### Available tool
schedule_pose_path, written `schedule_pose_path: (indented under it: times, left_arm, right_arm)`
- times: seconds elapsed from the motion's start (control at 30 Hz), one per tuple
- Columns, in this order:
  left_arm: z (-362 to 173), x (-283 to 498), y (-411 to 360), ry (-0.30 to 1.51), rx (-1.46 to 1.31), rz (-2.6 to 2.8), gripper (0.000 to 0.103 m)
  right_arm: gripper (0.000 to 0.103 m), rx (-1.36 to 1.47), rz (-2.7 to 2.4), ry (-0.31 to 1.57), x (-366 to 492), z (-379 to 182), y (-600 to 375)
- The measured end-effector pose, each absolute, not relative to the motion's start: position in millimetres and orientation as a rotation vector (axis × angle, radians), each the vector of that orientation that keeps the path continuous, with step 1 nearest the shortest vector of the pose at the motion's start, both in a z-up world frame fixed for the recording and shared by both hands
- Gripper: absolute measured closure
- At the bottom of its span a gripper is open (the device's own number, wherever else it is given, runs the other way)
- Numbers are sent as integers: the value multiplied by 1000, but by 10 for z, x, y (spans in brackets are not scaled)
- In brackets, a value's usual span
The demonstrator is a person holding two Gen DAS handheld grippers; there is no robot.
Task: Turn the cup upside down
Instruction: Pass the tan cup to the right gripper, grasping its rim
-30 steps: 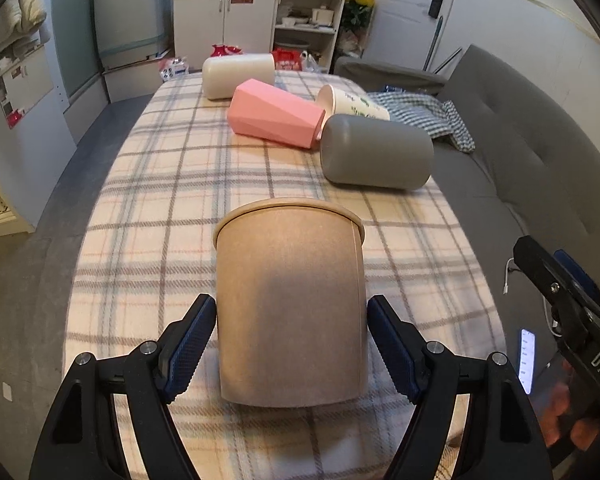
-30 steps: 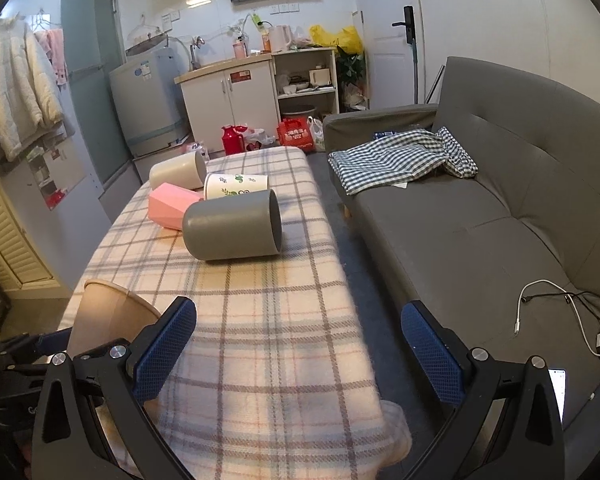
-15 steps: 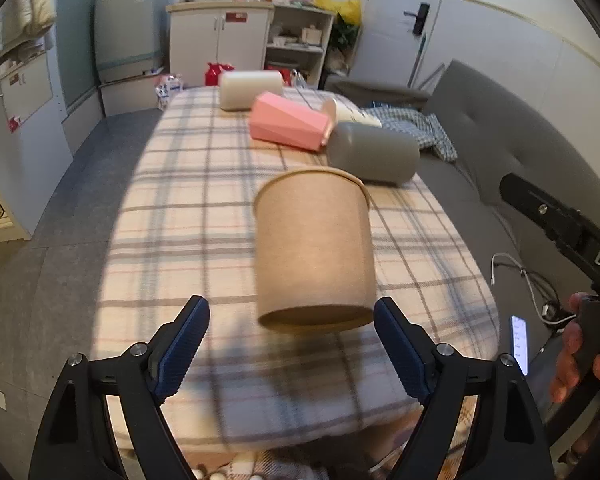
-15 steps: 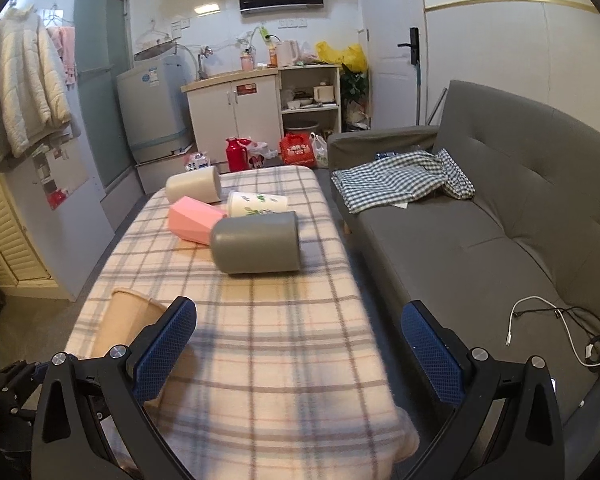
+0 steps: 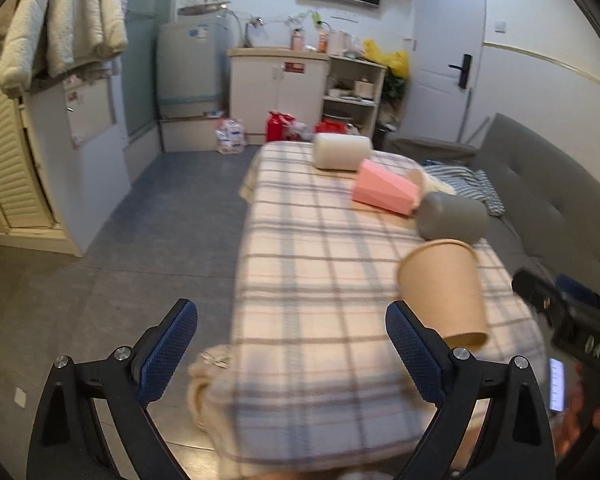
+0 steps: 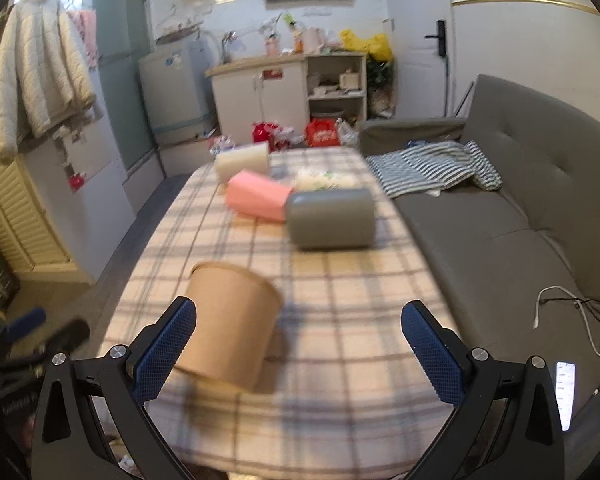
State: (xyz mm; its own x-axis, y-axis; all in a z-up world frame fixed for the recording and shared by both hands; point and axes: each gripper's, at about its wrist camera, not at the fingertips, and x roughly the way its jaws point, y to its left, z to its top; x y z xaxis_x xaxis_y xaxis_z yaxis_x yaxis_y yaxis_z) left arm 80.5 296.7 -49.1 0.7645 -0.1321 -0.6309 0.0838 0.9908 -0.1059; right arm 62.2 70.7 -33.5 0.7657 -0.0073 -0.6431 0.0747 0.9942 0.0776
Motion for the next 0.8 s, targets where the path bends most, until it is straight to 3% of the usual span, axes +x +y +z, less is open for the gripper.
schedule_pose_path:
  times: [0.53, 0.7, 0.8]
  left_arm:
    - [-794, 936, 3191, 749, -118, -84, 5]
    - [-815, 932, 3228, 756, -118, -75, 5]
    - [-806, 921, 3217, 757, -116, -72, 5]
  right_arm:
    - [0, 112, 37, 866, 879, -844, 1134]
    - [26, 123, 72, 921, 933, -956, 1166]
    - [27, 111, 81, 918, 916, -942, 1175]
